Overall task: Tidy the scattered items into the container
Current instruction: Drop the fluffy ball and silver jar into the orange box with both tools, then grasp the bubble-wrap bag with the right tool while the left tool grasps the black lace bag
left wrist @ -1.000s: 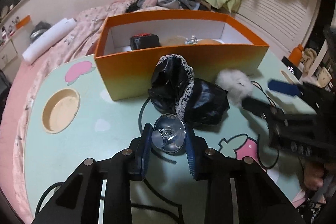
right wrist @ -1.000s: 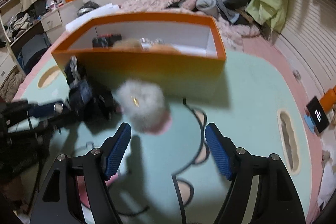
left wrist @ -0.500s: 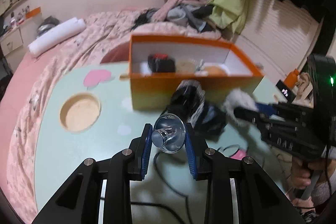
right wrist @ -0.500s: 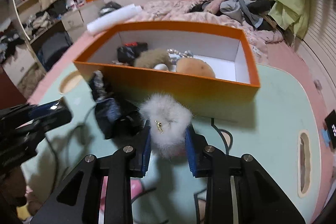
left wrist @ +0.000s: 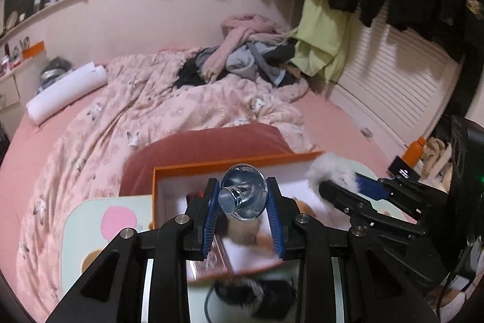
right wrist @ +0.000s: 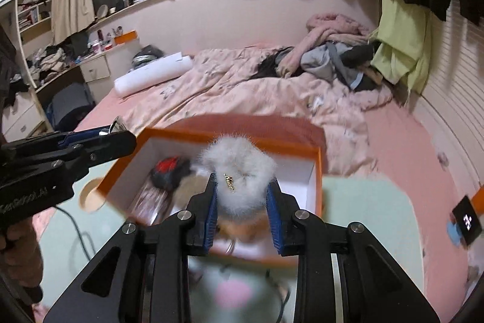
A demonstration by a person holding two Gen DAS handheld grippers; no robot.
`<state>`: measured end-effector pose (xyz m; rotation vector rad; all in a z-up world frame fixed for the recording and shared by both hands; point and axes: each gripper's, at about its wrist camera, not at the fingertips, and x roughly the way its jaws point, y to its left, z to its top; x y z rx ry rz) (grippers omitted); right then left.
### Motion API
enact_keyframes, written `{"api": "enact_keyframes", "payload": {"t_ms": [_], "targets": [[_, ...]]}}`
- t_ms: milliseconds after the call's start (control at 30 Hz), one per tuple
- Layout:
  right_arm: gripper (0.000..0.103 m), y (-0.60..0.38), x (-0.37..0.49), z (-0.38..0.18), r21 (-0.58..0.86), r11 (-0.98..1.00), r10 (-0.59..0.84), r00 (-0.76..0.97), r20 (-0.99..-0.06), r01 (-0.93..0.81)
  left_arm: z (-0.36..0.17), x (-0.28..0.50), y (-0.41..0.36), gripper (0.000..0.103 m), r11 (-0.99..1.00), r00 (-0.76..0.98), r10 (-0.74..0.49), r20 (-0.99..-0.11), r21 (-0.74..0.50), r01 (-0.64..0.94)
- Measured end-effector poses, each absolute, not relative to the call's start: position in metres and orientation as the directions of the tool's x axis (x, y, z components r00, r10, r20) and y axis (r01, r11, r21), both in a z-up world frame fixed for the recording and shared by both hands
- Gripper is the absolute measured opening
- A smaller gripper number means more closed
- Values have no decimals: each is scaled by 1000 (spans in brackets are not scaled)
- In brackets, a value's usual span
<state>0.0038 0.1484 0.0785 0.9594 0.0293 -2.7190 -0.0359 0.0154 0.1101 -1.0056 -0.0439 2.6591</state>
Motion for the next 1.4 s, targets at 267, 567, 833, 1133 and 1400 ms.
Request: {"api": "enact_keyframes", "payload": {"t_ms": [267, 567, 833, 1133, 1400], "targets": [[69, 173, -29, 70, 180, -970, -242, -734, -635, 164, 95, -62, -5, 77, -952, -684, 305, -663, -221, -211], [69, 191, -11, 76, 242, -959, -270, -752, -601, 151, 90, -35, -15, 80, -961, -690, 278, -668, -200, -193], [69, 179, 50, 61, 181, -964, -265, -703, -659, 194, 50, 26, -31, 82, -984, -645, 178, -743, -121, -133], [72, 169, 83, 2, 47, -991, -117, -608, -785, 129, -2, 48, -29, 87, -995, -581, 38, -813, 22, -96], [79, 172, 68, -19, 18, -994, -79, -603, -794, 106, 11, 51, -32, 84, -984, -595, 180, -784, -146, -106]]}}
